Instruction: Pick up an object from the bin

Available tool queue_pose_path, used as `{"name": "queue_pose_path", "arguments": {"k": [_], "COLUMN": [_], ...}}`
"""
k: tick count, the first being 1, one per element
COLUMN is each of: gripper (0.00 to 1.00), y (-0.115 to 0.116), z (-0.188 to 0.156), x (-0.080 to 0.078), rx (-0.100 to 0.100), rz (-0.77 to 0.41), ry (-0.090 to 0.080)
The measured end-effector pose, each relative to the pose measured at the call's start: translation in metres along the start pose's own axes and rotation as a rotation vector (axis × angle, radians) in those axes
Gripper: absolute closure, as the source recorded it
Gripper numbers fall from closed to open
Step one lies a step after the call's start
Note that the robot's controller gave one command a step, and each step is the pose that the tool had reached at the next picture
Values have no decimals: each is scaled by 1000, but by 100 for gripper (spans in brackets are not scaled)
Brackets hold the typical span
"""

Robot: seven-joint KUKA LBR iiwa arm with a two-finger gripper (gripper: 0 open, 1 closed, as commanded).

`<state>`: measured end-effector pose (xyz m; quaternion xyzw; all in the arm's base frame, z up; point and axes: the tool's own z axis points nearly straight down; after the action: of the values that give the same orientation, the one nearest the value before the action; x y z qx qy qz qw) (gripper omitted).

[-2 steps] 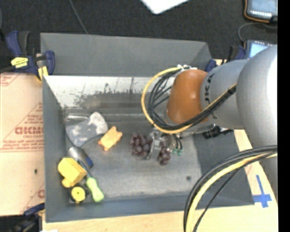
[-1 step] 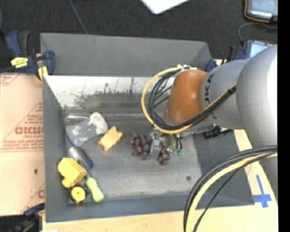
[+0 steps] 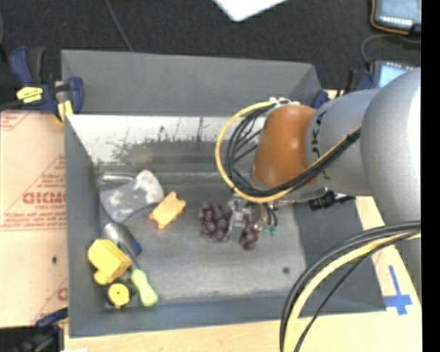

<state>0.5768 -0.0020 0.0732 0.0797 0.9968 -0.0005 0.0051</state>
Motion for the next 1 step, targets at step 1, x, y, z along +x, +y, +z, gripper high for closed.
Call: {"name": "queue_pose_path", "arguments": {"k": [1], "gripper": [100], "y": [0], "z": [-11], "x": [1], "rx": [0], "rz": [-1], "ry": [5]}}
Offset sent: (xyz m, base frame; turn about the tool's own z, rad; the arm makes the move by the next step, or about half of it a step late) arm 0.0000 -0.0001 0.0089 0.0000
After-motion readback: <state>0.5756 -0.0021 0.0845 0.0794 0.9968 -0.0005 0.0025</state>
